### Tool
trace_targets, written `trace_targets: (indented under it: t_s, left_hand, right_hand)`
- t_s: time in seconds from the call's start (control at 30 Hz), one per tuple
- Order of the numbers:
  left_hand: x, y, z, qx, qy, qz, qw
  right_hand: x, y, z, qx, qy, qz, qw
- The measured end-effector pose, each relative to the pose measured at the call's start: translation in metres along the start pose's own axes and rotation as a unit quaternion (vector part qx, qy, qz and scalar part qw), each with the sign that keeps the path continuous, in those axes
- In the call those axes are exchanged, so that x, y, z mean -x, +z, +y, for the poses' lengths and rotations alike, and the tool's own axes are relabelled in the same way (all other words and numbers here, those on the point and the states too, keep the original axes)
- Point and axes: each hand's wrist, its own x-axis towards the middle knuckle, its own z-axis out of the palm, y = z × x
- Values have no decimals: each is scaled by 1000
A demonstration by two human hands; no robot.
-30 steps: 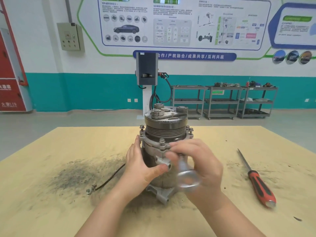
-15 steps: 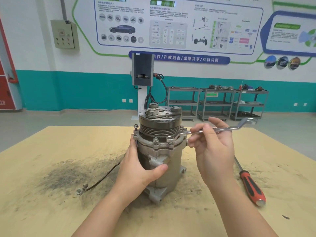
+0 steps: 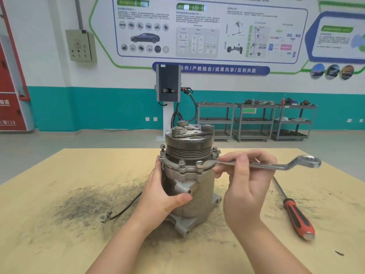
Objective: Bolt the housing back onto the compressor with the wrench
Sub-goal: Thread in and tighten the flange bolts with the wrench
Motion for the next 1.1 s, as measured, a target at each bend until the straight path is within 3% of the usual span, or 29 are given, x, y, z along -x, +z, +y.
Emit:
trace_targets:
  t_s: [0.2, 0.33, 0.4, 0.5, 0.63, 0.83, 0.93, 1.03, 1.1]
  left_hand:
    - [-3, 4, -5, -12, -2, 4, 1000]
    - [-6, 5, -7, 9, -25, 5, 1000]
    - [-6, 4, -9, -5, -12, -2, 1000]
    - [-6, 2, -12, -38, -5, 4, 999]
    - [-7, 0, -6, -73, 0, 12, 997]
    - [-7, 1, -2, -76, -2, 11, 997]
    - [-7, 0, -1, -79, -4, 9, 997]
    - [-7, -1, -2, -84, -6, 3, 996]
    - [-8, 0, -4, -82, -4, 2, 997]
  right_hand:
    - [16, 6, 0, 158, -183, -166, 956]
    - [12, 9, -6, 164, -228, -215, 936]
    - [4, 7, -13, 100, -169, -162, 967]
    - [-12, 4, -20, 8, 41, -7, 999]
    - [-27, -4, -13, -87, 255, 57, 961]
    - [-43, -12, -5, -148, 369, 43, 916]
    - [-28, -7, -3, -123, 283, 61, 949]
    - [-4, 3, -4, -33, 76, 23, 996]
    - [5, 7, -5, 47, -48, -46, 997]
